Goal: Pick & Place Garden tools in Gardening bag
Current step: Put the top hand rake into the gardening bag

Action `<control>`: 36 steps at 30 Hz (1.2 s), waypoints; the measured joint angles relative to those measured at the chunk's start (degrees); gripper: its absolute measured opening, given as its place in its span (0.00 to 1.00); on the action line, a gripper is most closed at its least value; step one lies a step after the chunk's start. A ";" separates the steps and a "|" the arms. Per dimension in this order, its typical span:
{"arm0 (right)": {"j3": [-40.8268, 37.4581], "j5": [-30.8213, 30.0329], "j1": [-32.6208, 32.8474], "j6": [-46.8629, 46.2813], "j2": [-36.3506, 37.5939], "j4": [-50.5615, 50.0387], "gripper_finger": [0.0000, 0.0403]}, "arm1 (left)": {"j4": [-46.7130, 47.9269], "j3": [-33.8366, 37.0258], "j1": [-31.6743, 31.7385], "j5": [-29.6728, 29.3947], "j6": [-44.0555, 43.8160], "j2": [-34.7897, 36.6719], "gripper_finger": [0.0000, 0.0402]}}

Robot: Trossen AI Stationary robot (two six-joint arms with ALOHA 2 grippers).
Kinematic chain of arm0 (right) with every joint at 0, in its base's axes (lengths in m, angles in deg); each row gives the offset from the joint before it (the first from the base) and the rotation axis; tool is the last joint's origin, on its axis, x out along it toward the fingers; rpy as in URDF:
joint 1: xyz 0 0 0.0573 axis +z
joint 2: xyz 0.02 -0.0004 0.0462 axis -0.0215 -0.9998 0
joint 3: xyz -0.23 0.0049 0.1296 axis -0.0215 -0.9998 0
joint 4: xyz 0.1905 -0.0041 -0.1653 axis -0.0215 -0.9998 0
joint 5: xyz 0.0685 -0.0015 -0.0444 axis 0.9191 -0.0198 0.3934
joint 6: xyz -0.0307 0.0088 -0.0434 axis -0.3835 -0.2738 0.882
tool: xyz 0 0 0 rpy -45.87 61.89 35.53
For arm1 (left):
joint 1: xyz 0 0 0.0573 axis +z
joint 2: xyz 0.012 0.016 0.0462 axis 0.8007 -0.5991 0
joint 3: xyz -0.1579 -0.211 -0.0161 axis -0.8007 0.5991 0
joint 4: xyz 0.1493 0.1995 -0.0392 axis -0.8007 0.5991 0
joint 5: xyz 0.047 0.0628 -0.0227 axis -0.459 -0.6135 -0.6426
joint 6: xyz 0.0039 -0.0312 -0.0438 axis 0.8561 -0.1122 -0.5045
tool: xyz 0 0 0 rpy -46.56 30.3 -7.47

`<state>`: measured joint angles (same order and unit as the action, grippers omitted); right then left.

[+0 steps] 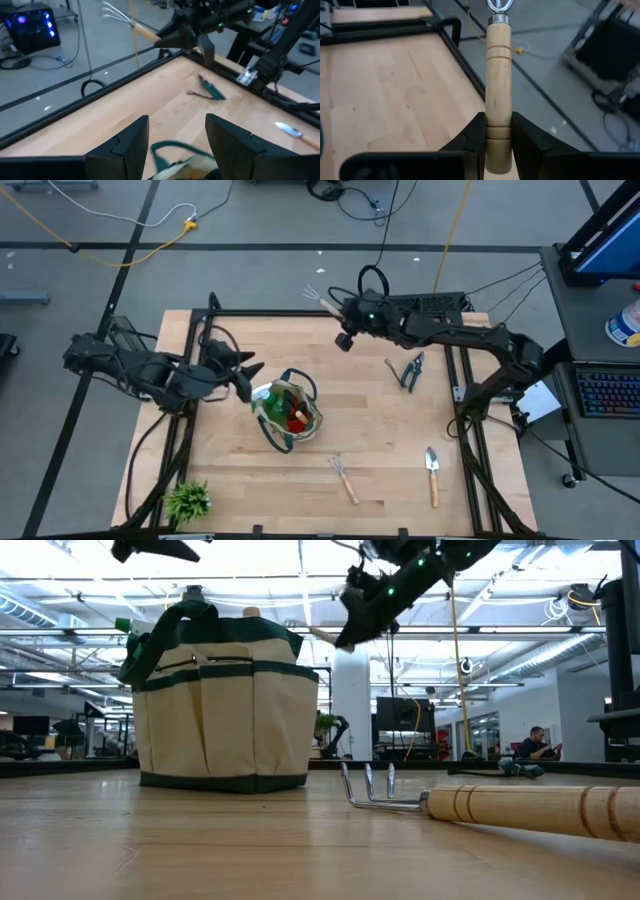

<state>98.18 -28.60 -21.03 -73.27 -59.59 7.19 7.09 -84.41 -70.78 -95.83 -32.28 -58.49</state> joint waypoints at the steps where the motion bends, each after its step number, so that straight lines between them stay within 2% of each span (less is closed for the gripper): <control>1: 0.02 -0.01 0.23 1.06 0.56 0.13 0.14 | -1.81 0.00 0.00 0.00 0.90 -0.88 0.50; 10: 0.02 -5.10 4.50 10.57 3.46 -1.11 0.14 | -19.75 0.00 0.04 0.01 7.77 -7.03 0.50; 19: 0.02 -11.58 11.81 17.48 3.49 -6.03 0.14 | -37.98 -0.04 -0.66 1.03 17.07 -9.02 0.50; 23: 0.02 -12.19 15.09 19.47 3.49 -8.46 0.14 | -43.59 -0.07 -1.28 2.38 20.58 -10.61 0.51; 28: 0.02 -14.68 19.62 25.24 3.49 -9.27 0.14 | -47.35 -0.07 -1.75 4.22 20.02 -13.05 0.61; 36: 0.02 -22.11 27.13 37.07 3.49 -9.51 0.14 | -51.06 -0.07 -2.46 8.41 18.30 -14.79 0.88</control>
<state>98.20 -50.72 6.11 -36.21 -56.10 -2.32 -43.97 -84.47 -73.24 -87.42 -13.98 -73.28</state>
